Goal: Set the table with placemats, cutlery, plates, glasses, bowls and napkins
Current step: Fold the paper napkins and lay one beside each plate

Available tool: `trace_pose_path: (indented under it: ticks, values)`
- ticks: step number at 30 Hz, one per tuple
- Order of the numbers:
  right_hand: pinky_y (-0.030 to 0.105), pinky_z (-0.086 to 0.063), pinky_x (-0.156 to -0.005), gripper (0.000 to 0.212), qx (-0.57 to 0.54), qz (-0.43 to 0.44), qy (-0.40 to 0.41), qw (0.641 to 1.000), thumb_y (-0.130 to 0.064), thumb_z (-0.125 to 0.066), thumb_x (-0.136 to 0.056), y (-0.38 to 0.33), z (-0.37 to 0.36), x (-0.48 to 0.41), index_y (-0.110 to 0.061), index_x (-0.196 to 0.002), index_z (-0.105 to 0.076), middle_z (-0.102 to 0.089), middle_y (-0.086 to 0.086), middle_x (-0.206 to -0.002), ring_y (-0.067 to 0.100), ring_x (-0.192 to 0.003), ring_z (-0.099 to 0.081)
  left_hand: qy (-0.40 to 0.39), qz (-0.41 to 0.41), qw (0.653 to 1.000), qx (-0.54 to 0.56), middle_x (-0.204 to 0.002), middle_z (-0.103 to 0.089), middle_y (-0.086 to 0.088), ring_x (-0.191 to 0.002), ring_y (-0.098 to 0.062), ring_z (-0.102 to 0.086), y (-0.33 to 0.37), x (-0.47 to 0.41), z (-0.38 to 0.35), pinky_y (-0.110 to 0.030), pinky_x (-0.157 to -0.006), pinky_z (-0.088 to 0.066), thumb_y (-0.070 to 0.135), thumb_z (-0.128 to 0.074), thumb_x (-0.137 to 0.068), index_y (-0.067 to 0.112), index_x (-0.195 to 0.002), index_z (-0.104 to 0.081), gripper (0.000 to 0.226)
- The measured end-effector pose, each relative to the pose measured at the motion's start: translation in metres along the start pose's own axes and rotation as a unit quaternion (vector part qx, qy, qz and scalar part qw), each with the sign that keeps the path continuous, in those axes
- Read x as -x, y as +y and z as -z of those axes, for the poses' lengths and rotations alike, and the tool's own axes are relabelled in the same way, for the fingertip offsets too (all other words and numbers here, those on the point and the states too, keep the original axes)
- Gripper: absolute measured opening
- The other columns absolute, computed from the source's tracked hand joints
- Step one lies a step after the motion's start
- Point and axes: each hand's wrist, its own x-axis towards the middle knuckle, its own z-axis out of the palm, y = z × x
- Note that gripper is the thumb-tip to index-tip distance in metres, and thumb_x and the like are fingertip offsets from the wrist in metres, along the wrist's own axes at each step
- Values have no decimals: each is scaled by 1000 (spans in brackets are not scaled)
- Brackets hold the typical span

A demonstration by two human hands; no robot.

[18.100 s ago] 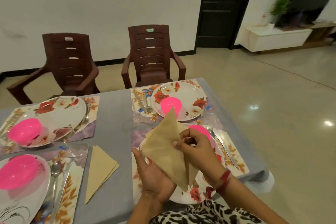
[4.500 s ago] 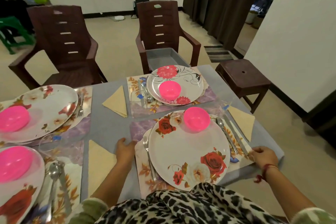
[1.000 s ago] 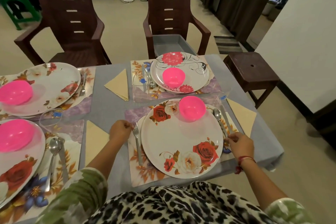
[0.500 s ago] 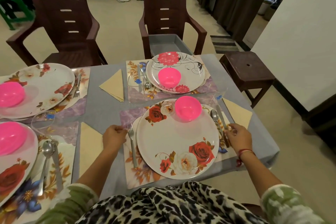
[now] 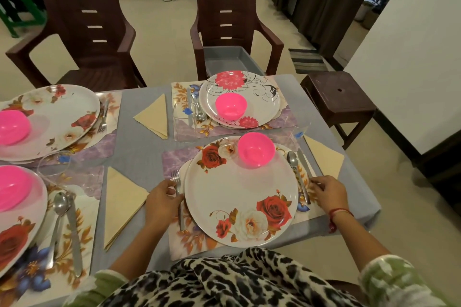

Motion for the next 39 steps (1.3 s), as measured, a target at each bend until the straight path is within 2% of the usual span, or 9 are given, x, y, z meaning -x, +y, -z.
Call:
trace_pose_path:
  ticks: [3,6,9,11,17,21,30,35,39]
  values:
    - [35,-46,-90,27,-26,-11,20,999,-17,-63,-88,-8,6,-7,-6,-113,-66,-62,15,-116,28,-101,-59,1,-2,1000,-5,-99,-66,-4,-80,-17,-60,-2,2,-1,-26,-68,-46,26,-73,-81,12,-117,-60,41]
    - [36,-45,-92,53,-147,-19,63,987,-19,-70,-83,-37,22,-35,-12,-132,-50,-50,14,-134,29,-115,-53,4,-7,1000,-9,-104,-67,-7,-81,-16,-58,-2,3,-3,-26,-70,-45,25,-72,-81,11,-120,-60,43]
    - [46,-37,-107,95,-185,3,-35,982,-15,-79,-74,-68,32,-76,-21,-148,-20,-28,9,-151,30,-132,-36,6,0,1000,-2,-102,-67,-7,-79,-16,-59,-1,6,-1,-25,-66,-44,24,-72,-82,11,-120,-60,42]
    - [50,-32,-110,107,-162,16,-103,981,-11,-81,-70,-80,29,-94,-23,-149,-10,-24,10,-153,33,-136,-32,8,3,1000,1,-94,-64,-2,-77,-16,-59,-1,7,-1,-24,-63,-44,24,-72,-82,12,-119,-60,41]
    - [30,-42,-90,74,-193,37,-62,978,-11,-77,-74,-89,13,-104,-14,-135,-35,-45,12,-136,28,-118,-48,6,4,1000,5,-90,-63,0,-76,-15,-60,-3,9,1,-26,-65,-47,19,-71,-82,13,-120,-61,40]
    - [28,-40,-87,69,-173,62,-68,981,-17,-79,-72,-89,10,-104,-14,-128,-40,-50,7,-125,19,-105,-48,8,7,1000,-4,-97,-67,-5,-77,-14,-59,-6,9,2,-24,-68,-45,19,-70,-83,12,-121,-61,39]
    - [29,-42,-88,69,-182,54,-54,980,-15,-77,-73,-91,5,-99,-16,-130,-38,-50,9,-129,28,-115,-51,11,19,1000,9,-90,-63,1,-79,-17,-62,-8,9,1,-27,-69,-47,17,-71,-82,13,-118,-61,38]
    - [44,-37,-104,91,-243,20,-41,969,-27,-78,-75,-84,11,-81,-24,-145,-20,-32,10,-147,28,-129,-38,19,24,999,11,-113,-57,-11,-93,-23,-59,-10,9,2,-34,-80,-48,19,-73,-80,12,-124,-57,47]
    - [37,-43,-92,45,-225,-46,93,969,-26,-61,-90,-44,8,-27,-13,-131,-46,-51,10,-129,25,-115,-49,41,38,998,16,-128,-49,-16,-113,-33,-53,-13,8,2,-44,-94,-45,24,-65,-87,10,-133,-49,51]
